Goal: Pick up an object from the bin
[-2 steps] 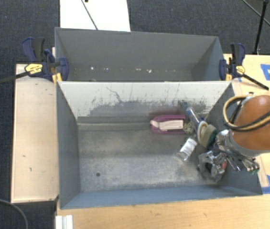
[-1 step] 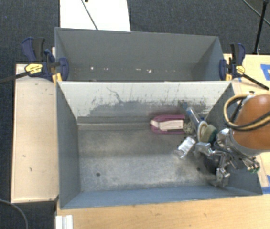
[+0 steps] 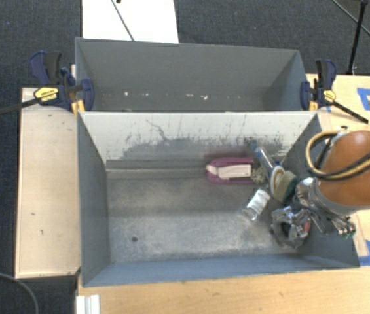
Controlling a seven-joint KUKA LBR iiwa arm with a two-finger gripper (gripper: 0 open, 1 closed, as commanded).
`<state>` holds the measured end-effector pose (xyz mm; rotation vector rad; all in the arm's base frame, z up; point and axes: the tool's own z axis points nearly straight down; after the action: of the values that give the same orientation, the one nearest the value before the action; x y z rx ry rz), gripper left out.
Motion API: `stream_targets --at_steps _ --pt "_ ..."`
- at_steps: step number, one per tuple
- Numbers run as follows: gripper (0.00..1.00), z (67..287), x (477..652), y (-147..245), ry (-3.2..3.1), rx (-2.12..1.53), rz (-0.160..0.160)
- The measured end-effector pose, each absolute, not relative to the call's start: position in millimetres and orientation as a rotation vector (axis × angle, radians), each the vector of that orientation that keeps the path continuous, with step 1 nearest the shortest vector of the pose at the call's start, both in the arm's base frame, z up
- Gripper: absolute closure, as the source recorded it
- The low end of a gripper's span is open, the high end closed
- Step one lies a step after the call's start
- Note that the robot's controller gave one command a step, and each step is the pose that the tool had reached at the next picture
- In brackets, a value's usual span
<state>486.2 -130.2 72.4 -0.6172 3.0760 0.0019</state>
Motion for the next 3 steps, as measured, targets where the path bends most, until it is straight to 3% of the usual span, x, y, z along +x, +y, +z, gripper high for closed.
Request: stream_targets --at_steps 1,2,3 --pt "0.00 73.5 488.0 -131.4 3.072 -0.617 -0.003" --pt "1.00 72.3 486.1 -130.2 3.075 -0.623 0.002" --pt "0.00 73.4 488.0 -131.3 3.071 -0.623 -0.003"
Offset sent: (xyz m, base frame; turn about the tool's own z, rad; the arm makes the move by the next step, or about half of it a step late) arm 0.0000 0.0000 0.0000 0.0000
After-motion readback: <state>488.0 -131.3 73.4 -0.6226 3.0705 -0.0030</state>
